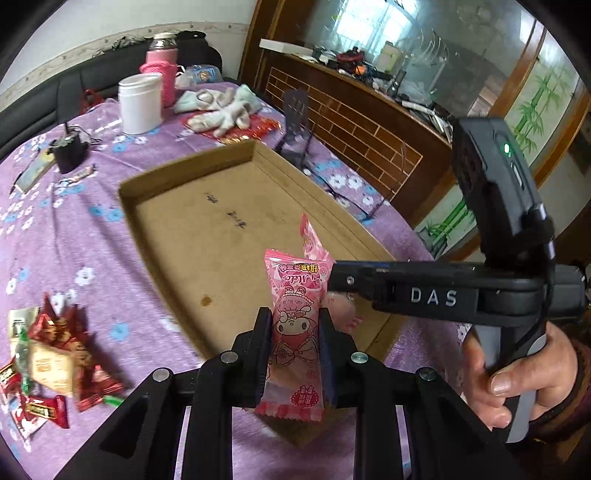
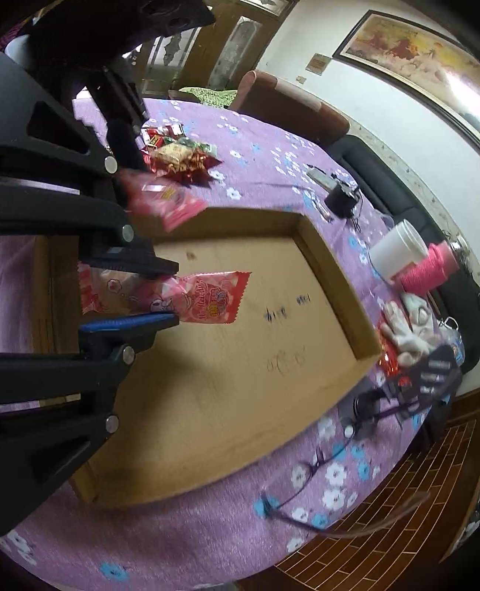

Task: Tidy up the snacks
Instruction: 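Carry both pink bread bags over the cardboard tray and open both grippers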

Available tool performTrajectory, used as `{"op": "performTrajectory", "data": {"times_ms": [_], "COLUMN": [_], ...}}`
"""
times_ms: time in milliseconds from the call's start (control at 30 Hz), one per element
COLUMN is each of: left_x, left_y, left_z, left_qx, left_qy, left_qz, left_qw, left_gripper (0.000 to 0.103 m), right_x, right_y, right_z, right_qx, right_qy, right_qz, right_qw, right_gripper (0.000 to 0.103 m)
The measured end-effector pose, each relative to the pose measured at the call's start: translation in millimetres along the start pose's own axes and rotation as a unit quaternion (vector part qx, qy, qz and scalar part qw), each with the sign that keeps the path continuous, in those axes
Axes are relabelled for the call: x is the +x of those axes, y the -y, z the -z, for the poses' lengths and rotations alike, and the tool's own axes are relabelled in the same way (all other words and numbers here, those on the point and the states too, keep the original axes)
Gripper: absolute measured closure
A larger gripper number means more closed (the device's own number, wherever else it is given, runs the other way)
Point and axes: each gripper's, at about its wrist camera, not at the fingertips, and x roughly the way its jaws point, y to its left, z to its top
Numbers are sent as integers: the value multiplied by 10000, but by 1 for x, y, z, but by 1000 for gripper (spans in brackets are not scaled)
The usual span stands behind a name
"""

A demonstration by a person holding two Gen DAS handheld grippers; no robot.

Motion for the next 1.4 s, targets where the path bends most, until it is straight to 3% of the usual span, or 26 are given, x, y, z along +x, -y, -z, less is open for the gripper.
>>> {"op": "performTrajectory", "data": {"times_ms": [633,1267,1400], "left_x": [55,59,53], "left_y": [17,12,10], "left_z": [6,11,10], "left_qx": [131,64,21], "left_qy": [-423,-504,-438], "left_qz": [-7,62,105], "left_qw": [9990,9987,9990], "left_gripper": [79,79,70], "right_x": [17,24,19], "right_y": [28,21,19], "right_z": [0,0,-3], "right_qx": [-18,-188,-164], "right_qy": [-313,-341,-272], "right_qz": [259,459,446], "right_qw": [9992,9982,9985], "right_gripper": [83,81,81]}}
